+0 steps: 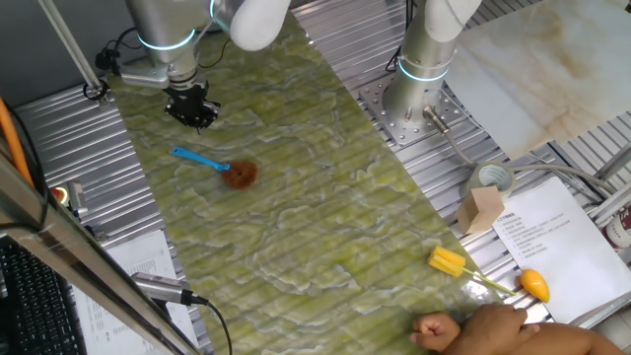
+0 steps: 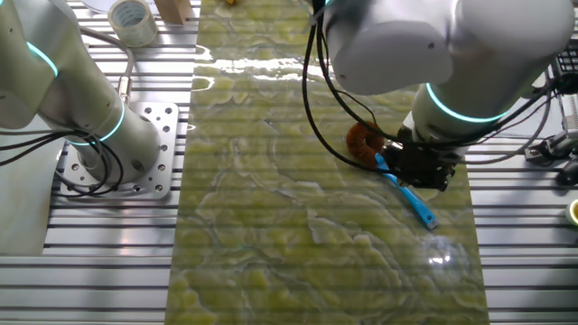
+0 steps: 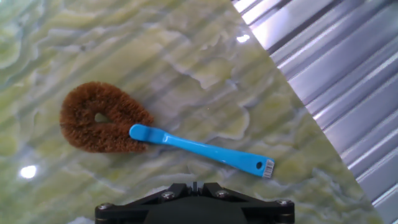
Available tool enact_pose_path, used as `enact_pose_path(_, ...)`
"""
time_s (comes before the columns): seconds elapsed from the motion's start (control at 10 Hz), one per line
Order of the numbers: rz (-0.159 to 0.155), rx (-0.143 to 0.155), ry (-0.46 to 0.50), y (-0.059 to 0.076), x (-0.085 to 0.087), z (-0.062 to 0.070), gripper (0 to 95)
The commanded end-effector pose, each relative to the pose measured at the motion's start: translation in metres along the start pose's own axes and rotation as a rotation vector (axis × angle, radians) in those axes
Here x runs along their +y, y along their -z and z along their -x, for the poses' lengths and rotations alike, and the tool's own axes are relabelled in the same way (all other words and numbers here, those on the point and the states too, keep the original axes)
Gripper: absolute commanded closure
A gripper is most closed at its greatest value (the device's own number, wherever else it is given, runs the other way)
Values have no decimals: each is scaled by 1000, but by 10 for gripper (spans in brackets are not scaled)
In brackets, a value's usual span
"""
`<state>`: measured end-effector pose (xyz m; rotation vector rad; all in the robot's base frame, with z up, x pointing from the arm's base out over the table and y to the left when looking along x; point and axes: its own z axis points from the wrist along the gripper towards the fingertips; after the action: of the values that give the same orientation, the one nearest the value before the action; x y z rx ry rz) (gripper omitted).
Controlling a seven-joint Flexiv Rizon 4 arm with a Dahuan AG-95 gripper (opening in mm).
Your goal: Scrub the table with a brush
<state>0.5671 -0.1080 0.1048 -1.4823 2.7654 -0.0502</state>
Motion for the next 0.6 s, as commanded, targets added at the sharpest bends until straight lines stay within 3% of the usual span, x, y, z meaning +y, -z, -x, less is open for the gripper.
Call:
enact_pose_path(0.1,-10,1,-12,1,0,-1,950)
enact_pose_path(0.3,-10,-1,-4,1,0,-1,950)
enact_pose_path(0.5,-35,22,9,1,0,-1,950)
enact_pose_path(0.6,-28,12,26,1,0,-1,950)
